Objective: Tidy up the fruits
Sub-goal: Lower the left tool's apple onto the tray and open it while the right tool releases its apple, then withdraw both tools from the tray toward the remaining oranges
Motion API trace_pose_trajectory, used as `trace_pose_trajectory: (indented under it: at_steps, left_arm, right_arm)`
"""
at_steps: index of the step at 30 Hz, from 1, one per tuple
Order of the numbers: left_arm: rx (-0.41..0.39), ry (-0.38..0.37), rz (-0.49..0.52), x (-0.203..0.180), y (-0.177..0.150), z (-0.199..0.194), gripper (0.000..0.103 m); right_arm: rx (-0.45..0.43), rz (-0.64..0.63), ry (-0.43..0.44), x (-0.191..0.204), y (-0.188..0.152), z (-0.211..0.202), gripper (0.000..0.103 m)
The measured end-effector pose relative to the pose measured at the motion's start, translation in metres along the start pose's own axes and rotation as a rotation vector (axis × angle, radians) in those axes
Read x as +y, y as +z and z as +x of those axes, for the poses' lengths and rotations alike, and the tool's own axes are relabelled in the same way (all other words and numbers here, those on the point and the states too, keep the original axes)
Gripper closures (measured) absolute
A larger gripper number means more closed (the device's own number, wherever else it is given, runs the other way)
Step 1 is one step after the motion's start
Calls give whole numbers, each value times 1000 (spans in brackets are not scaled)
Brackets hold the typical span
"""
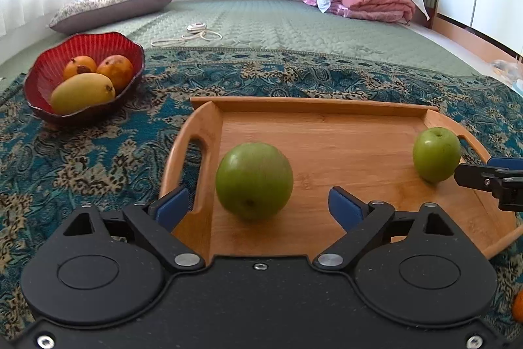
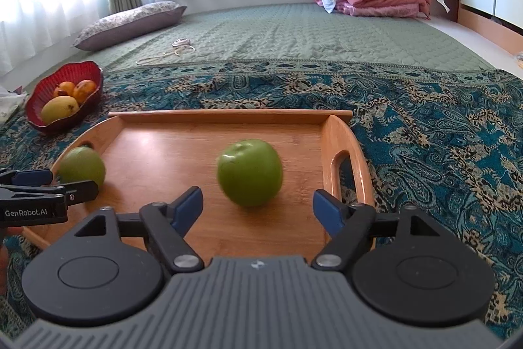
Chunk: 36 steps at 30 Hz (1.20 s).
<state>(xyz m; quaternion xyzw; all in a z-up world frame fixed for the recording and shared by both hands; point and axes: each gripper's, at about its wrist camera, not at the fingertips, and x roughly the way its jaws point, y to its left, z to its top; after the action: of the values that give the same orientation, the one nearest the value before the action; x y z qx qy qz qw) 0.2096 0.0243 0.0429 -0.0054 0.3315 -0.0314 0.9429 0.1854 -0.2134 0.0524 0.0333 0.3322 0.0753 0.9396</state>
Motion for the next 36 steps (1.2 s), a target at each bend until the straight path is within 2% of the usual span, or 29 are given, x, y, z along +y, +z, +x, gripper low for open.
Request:
trace_pose_trajectory:
  at_steps: [18, 22, 25, 31, 36]
  left_arm:
    - [-105, -86, 18, -7, -52, -75, 1]
    - [-124, -77, 29, -7, -66, -86, 0]
    - [-143, -64, 31, -6, -78, -94, 0]
    - [-180, -65, 29, -1, -100, -104, 0]
    - [-178, -44, 48, -2, -114, -110, 0]
  right_arm:
    - [-152, -70, 98, 28, -52, -70, 7]
    - [-183, -82, 112, 35, -69, -82, 4]
    - [-211, -107, 108, 41, -82, -89, 0]
    - [-270, -176, 51, 56, -106, -97, 0]
    - [-291, -191, 37, 66, -122, -102, 0]
